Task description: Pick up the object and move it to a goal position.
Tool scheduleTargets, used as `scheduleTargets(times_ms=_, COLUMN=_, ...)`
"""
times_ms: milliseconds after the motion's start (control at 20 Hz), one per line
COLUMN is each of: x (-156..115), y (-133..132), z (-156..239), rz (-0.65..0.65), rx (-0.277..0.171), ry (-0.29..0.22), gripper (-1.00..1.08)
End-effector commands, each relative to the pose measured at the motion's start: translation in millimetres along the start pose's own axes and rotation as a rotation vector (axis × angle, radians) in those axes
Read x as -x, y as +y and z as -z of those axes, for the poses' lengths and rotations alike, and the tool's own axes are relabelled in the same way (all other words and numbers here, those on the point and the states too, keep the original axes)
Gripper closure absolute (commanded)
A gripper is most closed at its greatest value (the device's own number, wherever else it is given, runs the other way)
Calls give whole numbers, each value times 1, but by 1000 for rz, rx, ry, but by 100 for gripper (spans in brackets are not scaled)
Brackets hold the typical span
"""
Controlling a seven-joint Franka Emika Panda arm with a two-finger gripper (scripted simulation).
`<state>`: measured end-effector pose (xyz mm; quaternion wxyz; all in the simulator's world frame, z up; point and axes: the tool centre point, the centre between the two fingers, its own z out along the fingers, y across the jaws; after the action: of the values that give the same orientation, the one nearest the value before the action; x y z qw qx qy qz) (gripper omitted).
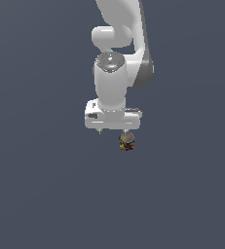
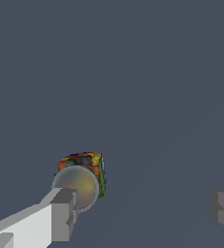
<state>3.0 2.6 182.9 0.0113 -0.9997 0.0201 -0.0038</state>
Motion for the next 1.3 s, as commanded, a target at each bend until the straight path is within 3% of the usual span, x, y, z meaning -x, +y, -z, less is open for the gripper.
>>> scheduleTargets(times_ms=0, x=0, y=0, z=0, rz=0, rx=0, ry=0, gripper=-92)
scheduleTargets(times_ms=700, x=2, y=6, z=-14, rz=-52, rx=-15, ry=-1, gripper=-92)
scheduleTargets(times_ms=1250, x=29, y=-50, z=-60, rz=80, rx=14, ry=-7, gripper=-92)
